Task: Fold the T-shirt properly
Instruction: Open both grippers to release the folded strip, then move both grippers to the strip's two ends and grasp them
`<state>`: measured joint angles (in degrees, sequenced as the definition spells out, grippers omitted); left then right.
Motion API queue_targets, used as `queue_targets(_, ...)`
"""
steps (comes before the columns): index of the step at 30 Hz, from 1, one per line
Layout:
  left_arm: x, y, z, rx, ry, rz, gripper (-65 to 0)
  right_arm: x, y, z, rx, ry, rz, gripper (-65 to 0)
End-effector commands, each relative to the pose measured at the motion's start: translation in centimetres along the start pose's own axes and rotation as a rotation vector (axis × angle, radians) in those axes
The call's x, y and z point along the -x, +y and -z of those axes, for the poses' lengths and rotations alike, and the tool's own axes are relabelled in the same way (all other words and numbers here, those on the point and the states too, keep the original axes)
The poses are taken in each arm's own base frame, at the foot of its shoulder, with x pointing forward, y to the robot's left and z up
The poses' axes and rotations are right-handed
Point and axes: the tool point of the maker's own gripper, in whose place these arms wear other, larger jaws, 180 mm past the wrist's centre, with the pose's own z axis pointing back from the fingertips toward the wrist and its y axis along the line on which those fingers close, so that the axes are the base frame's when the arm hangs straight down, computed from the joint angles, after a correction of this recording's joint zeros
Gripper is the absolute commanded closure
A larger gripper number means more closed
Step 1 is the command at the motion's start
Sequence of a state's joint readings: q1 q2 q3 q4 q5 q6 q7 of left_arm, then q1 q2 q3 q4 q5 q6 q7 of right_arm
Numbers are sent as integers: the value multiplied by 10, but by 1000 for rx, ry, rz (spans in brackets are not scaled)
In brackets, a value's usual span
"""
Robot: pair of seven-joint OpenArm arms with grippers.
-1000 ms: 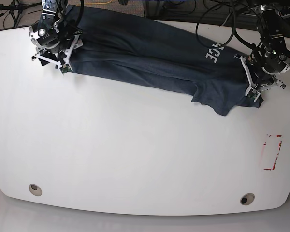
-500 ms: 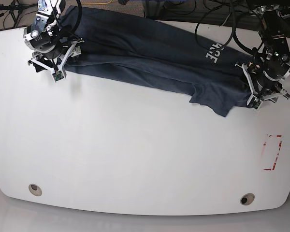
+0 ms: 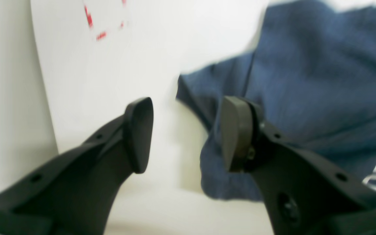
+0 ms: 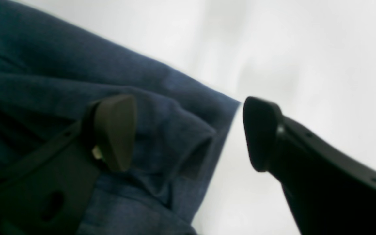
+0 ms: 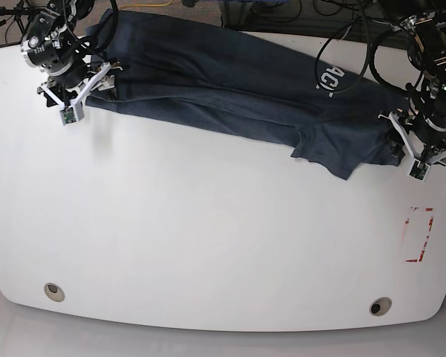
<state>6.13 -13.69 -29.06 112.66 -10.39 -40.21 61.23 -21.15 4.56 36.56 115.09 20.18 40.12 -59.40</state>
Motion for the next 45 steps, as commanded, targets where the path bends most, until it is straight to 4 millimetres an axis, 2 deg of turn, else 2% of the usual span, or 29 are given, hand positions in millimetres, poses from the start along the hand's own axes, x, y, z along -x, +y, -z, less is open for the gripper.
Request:
queue_targets(1,-3,8,4,-11,-9,-13,-307,-12,-1,-3,1,-47,-3,-487)
queue_targets(3,1,8,10,1,4,-30,-306,-11,2,0,-11,-41,-2,-474)
queue_targets(5,9,6,18,24,30,-53,-306,-10,5,4,-26,-38,2,-430)
queue_targets(9,23,-12,35,91,78,-71,-306,-5,7,7,-36,-23,12,-304)
queue_targets(12,41,-23,45,135,130,-87,-306,9,12,11,-52,9,43,-193)
queue_targets(15,57,-26,51,157,175,-106,-306,26,9,15,-39,64,50,-117)
queue_targets(22,90,-30,56,189,265,-127,-306,57,-2,24,11,179,38,-103)
queue_targets(27,102,-35,56,202,292,-132,-306,67,-13,32,44,225,26,-103)
queue_targets(28,109,-38,54,208,308,-134,-306,66,-18,35,53,229,19,-103)
queue_targets(32,112,-42,52,213,313,-133,-306,63,-31,46,63,237,20,-103)
queue_targets(36,111,-43,53,217,311,-138,-306,50,-45,59,64,227,8,-103)
queue_targets(41,106,-64,57,252,291,-172,-306,23,-55,79,36,218,-57,-103)
queue_targets(45,89,-69,63,260,252,-191,-306,3,-59,87,29,192,-89,-103)
